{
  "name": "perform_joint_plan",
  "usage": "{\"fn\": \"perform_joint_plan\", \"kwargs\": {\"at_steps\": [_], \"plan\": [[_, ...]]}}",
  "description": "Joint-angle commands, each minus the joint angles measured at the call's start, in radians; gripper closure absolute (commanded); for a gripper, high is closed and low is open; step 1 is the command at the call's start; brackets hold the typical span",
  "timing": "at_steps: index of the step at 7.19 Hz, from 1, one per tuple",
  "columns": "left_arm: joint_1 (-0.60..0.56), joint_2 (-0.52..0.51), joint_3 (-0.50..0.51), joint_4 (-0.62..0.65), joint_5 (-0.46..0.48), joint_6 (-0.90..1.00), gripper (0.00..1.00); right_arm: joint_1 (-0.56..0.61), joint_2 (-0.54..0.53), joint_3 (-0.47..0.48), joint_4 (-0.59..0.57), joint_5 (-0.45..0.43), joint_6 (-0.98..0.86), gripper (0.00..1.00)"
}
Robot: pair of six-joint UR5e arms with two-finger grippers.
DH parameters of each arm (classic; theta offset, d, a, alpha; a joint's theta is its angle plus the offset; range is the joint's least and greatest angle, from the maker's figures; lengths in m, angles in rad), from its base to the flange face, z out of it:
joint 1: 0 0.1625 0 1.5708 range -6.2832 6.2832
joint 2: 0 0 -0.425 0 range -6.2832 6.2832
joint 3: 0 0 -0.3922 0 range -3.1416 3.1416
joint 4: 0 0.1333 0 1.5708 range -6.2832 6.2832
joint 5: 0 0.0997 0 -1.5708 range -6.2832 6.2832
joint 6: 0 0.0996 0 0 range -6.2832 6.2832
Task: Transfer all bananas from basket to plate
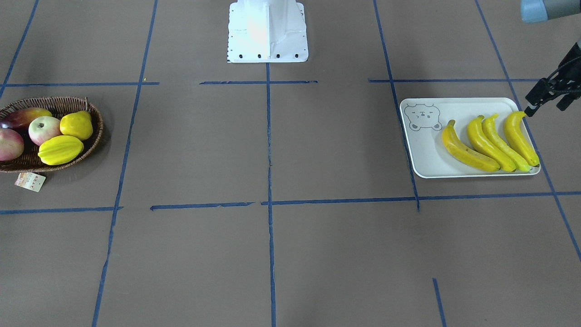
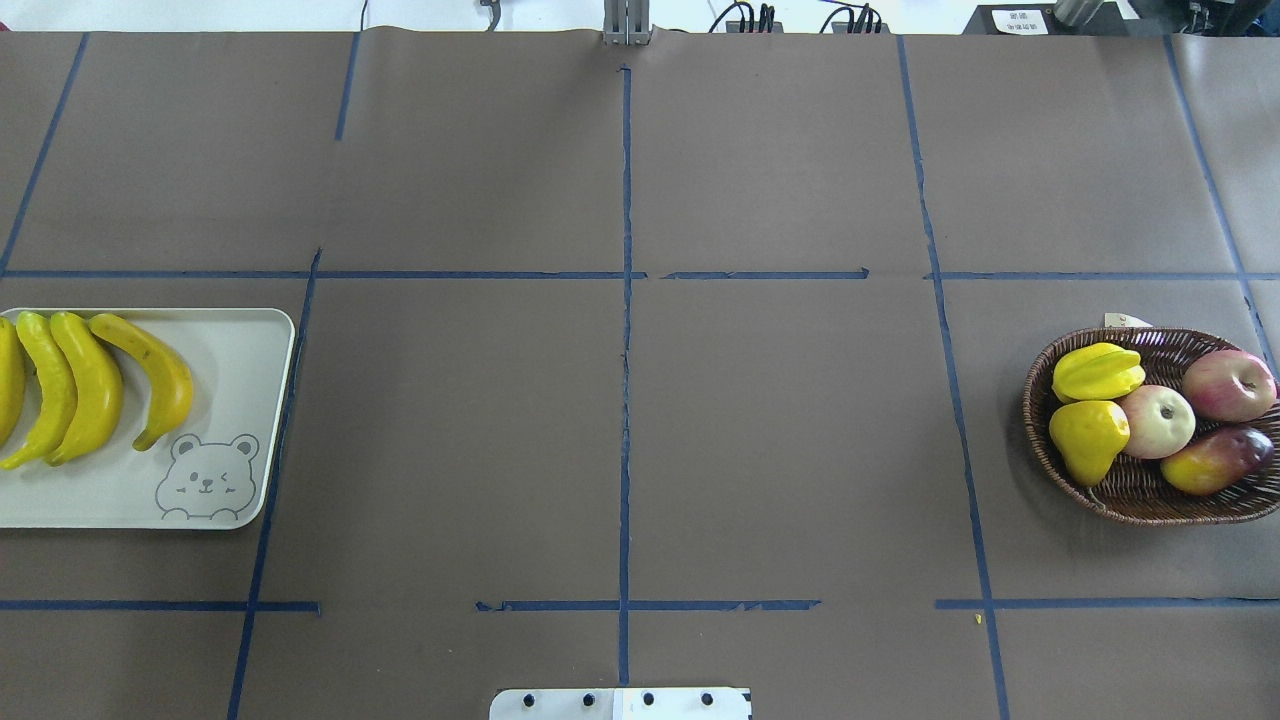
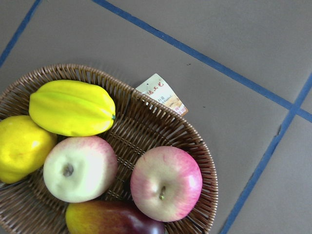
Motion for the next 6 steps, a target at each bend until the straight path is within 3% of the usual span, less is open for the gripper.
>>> {"fn": "perform_joint_plan", "kwargs": {"at_steps": [1, 3, 6], "plan": [[-0.183, 0.013, -0.023, 0.264, -0.105, 0.526, 0.00, 0.079, -0.042, -0.028, -0.001, 0.007, -0.100, 0.00], [-0.217, 0.002, -0.020, 0.470, -0.125, 0.708, 0.00, 0.146, -0.052, -0.019, -0.067, 0.071, -0.123, 0.00], [-0.260, 0.002, 0.027, 0.483, -0.127, 0.709, 0.00, 0.232, -0.038, -0.013, -0.228, 0.068, -0.131, 0.01]]}}
